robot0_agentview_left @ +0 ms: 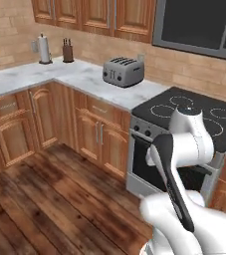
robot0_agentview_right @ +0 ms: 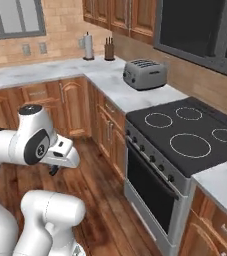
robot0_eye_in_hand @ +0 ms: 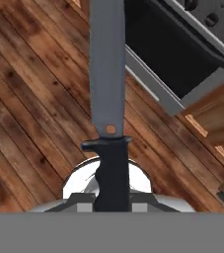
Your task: Retrieve the butter from the fridge and place it on a plate on the dining table. Then retrieve the butter knife by the fridge and place it near the plate.
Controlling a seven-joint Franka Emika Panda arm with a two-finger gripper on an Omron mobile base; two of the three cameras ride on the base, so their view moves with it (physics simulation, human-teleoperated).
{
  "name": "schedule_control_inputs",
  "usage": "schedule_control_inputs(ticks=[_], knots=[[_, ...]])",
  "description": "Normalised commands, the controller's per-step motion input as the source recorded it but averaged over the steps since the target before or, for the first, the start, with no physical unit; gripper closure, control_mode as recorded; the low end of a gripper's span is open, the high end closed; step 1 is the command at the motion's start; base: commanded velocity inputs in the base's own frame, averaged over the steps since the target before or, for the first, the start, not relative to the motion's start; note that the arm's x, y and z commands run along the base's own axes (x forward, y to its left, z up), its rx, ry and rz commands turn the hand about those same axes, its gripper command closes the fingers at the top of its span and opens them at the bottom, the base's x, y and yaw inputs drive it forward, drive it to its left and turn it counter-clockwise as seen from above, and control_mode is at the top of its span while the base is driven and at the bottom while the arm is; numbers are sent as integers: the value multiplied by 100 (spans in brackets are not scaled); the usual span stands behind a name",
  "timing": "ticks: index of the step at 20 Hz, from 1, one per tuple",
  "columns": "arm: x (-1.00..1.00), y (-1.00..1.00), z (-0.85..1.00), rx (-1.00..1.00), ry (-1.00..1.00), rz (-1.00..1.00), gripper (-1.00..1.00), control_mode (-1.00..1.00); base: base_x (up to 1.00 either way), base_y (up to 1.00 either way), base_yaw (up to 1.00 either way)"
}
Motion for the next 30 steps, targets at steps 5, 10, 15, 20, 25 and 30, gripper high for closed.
schedule_control_inputs(ticks=[5, 10, 15, 20, 25, 30], knots=[[0, 0, 0, 0, 0, 0, 100, 100, 51, 0, 84], [0, 0, 0, 0, 0, 0, 100, 100, 39, 27, 76], [0, 0, 0, 0, 0, 0, 100, 100, 58, 39, 68], [0, 0, 0, 0, 0, 0, 100, 100, 98, -3, 48], [0, 0, 0, 0, 0, 0, 100, 100, 100, -26, 30], [0, 0, 0, 0, 0, 0, 100, 100, 100, 0, 38]])
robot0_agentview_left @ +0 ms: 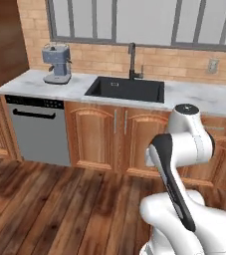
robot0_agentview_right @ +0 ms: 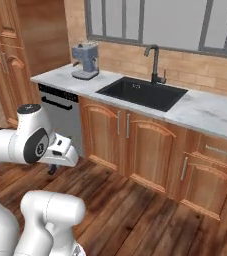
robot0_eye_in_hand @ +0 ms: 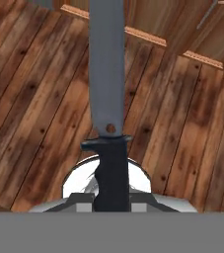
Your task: Retrieve the butter from the fridge and place it on a plate on the dining table. Then retrieve the butter knife by the fridge and place it near the plate.
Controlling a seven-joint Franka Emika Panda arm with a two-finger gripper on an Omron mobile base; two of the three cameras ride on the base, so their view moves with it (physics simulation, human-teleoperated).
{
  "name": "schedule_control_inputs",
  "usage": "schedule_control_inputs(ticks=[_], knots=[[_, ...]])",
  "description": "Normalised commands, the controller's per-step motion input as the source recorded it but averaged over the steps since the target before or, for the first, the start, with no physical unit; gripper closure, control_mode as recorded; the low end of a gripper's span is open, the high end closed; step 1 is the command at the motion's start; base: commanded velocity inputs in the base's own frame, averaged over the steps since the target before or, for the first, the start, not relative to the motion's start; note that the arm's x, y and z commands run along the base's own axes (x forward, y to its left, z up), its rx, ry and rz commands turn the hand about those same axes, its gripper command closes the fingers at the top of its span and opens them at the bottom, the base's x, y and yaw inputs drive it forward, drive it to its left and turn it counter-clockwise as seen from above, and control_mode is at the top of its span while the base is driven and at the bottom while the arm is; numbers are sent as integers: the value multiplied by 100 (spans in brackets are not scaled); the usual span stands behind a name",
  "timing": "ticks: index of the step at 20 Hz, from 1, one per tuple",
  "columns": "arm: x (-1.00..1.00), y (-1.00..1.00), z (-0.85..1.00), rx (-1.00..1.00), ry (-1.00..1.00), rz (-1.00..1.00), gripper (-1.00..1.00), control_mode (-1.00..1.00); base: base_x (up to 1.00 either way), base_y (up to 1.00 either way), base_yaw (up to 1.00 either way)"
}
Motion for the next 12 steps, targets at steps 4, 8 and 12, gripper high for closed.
schedule_control_inputs(ticks=[4, 8, 12], knots=[[0, 0, 0, 0, 0, 0, 100, 100, 98, 0, 67], [0, 0, 0, 0, 0, 0, 100, 100, 72, 0, 74], [0, 0, 0, 0, 0, 0, 100, 100, 52, 0, 75]])
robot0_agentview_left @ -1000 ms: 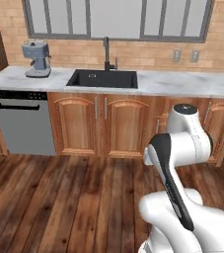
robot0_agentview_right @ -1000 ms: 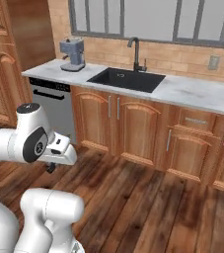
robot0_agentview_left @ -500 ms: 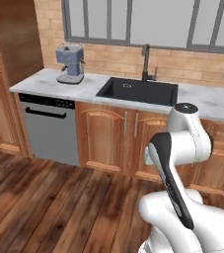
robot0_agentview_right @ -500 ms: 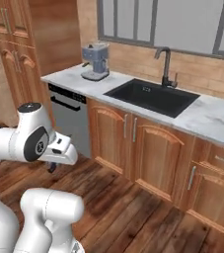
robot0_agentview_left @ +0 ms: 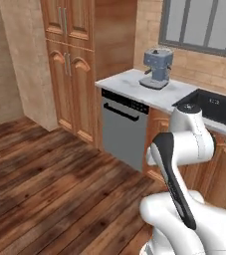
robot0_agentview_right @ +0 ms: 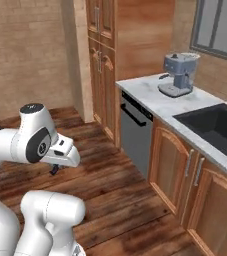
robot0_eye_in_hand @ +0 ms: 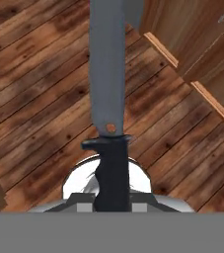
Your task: Retrieve the butter from the fridge and place it on a plate on the dining table. Then retrieve the butter knife by the fridge and place it near the plate.
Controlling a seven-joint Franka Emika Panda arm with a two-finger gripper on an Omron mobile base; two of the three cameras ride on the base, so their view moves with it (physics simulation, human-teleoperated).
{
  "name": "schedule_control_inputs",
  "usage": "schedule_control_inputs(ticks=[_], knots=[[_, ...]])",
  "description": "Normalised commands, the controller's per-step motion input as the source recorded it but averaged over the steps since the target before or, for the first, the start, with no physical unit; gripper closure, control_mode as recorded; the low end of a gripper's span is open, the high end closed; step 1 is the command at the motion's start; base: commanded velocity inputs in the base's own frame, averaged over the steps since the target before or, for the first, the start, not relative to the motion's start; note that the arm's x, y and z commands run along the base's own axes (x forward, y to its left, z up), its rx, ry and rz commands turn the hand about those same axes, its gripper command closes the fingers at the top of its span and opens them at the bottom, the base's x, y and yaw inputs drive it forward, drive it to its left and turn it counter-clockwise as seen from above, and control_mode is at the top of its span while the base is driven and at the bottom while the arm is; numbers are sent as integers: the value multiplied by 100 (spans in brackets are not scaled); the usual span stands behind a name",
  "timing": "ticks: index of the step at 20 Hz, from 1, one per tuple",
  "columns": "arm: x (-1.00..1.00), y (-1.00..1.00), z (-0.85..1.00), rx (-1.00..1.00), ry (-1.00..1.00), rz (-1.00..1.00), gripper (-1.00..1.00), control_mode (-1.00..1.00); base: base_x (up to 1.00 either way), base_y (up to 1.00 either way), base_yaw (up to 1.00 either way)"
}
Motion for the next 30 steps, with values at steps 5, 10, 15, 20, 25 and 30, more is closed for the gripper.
schedule_control_inputs(ticks=[5, 10, 15, 20, 25, 30], knots=[[0, 0, 0, 0, 0, 0, 100, 100, 50, 0, 76], [0, 0, 0, 0, 0, 0, 100, 100, 68, -2, 75], [0, 0, 0, 0, 0, 0, 100, 100, 95, -8, 70], [0, 0, 0, 0, 0, 0, 100, 100, 100, -3, 62], [0, 0, 0, 0, 0, 0, 100, 100, 100, -61, 52], [0, 0, 0, 0, 0, 0, 100, 100, 100, -67, 47]])
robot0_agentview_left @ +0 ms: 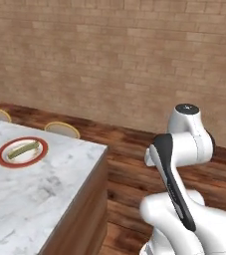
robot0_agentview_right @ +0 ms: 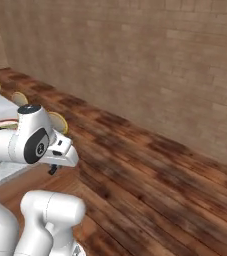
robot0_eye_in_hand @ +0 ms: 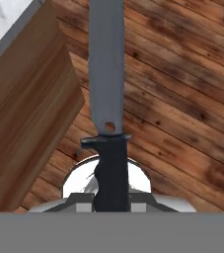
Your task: Retrieve the butter from the fridge and place it on a plate on the dining table. Then retrieve the butter knife by the fridge and place it near the plate.
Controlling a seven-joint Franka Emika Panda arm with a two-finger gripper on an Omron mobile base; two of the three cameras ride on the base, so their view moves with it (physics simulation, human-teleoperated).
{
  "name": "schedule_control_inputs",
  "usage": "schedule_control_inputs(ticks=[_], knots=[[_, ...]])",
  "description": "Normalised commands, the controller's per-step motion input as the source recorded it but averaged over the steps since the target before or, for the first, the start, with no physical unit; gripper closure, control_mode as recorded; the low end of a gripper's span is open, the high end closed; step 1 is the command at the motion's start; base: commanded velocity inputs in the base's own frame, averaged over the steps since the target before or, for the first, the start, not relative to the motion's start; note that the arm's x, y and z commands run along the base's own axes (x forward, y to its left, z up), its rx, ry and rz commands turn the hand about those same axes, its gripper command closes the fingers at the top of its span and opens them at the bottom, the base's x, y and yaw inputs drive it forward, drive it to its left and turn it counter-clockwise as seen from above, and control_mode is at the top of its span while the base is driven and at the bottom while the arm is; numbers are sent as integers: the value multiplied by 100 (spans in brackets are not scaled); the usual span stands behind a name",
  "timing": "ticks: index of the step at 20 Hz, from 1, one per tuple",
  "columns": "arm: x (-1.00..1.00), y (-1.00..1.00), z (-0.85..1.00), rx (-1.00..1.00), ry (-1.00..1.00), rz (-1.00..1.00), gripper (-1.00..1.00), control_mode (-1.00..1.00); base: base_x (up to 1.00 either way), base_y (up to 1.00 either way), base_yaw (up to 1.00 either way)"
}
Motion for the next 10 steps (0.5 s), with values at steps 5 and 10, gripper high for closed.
schedule_control_inputs(ticks=[5, 10], knots=[[0, 0, 0, 0, 0, 0, 100, 100, 100, -75, 44], [0, 0, 0, 0, 0, 0, 100, 100, 97, -86, 45]])
